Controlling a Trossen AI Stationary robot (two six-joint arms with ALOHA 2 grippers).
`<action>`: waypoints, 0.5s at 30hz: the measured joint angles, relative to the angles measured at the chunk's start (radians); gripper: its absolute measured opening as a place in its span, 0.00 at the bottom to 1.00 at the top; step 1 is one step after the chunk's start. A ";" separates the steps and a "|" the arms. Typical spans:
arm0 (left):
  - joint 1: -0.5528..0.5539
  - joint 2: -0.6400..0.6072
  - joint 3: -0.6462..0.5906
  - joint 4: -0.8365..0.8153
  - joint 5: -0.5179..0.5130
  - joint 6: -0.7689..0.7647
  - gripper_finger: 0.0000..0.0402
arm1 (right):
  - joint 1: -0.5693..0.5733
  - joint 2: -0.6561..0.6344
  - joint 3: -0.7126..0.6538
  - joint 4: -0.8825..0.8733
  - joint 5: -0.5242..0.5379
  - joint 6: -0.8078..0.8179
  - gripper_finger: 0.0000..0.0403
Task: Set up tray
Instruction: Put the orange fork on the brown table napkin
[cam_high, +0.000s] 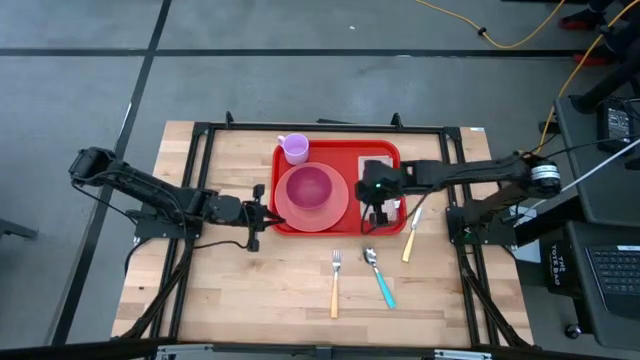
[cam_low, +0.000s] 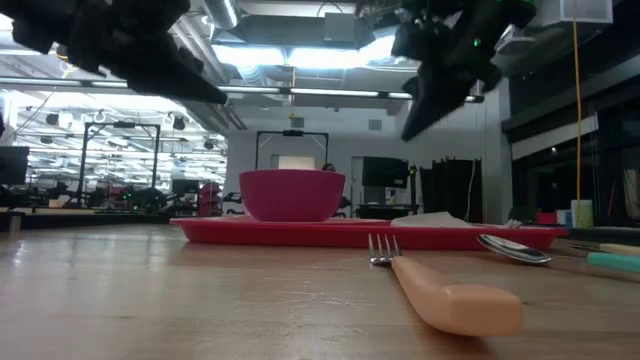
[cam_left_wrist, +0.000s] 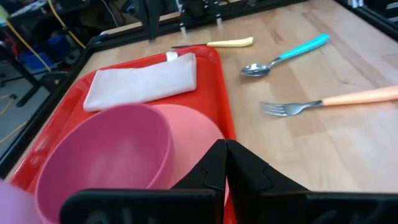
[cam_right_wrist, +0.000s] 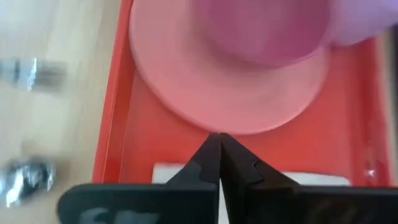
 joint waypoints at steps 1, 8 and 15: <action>0.005 -0.012 -0.014 0.003 0.000 0.001 0.01 | 0.000 -0.023 -0.010 0.023 0.011 0.028 0.01; 0.016 -0.149 -0.080 0.012 0.063 -0.005 0.01 | 0.098 -0.076 -0.069 0.089 0.213 0.329 0.01; 0.015 -0.259 -0.082 -0.002 0.089 0.026 0.01 | 0.241 -0.020 -0.047 0.079 0.320 0.512 0.01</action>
